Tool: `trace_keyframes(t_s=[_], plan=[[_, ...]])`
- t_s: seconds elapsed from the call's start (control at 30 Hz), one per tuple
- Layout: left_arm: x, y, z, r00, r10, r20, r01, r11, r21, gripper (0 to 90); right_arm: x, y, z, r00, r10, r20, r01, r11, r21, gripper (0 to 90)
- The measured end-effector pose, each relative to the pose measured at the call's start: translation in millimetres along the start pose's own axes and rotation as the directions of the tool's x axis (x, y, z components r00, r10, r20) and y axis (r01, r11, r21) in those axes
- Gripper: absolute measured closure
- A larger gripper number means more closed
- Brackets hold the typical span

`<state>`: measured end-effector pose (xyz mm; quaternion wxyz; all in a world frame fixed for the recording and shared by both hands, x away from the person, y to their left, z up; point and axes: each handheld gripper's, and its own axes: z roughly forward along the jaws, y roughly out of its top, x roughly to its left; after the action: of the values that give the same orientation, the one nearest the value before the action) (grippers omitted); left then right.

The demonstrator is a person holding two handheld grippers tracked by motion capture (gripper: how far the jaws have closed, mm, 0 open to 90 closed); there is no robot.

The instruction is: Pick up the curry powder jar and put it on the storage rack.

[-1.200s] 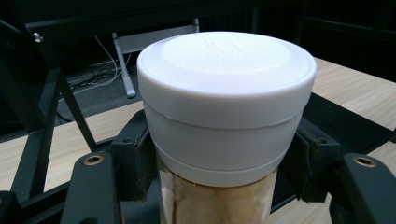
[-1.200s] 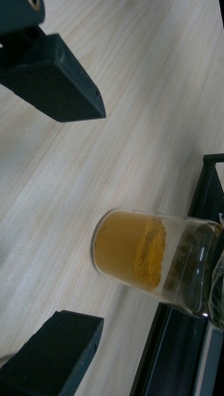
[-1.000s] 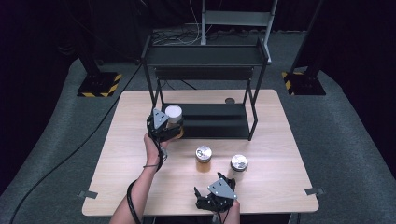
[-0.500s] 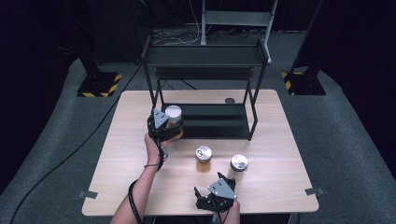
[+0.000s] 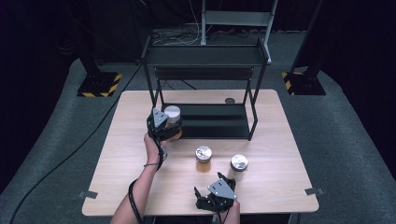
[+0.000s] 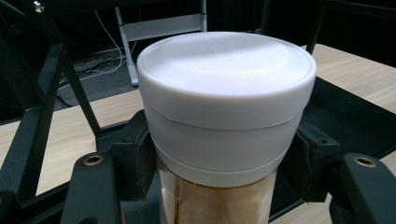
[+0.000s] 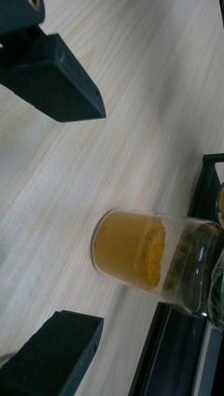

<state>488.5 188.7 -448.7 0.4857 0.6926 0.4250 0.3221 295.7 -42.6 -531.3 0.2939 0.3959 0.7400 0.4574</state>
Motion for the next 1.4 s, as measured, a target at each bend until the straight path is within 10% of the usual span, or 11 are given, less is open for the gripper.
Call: trace_keyframes(t_s=[1.4], plan=[[4.8,-4.9,22.7,0.9997,-0.018,-0.018,0.018,0.9995,0.026,35.1,0.3,0.0,0.1,1.0,-0.003,0.001,0.003,1.0,0.0,1.6]])
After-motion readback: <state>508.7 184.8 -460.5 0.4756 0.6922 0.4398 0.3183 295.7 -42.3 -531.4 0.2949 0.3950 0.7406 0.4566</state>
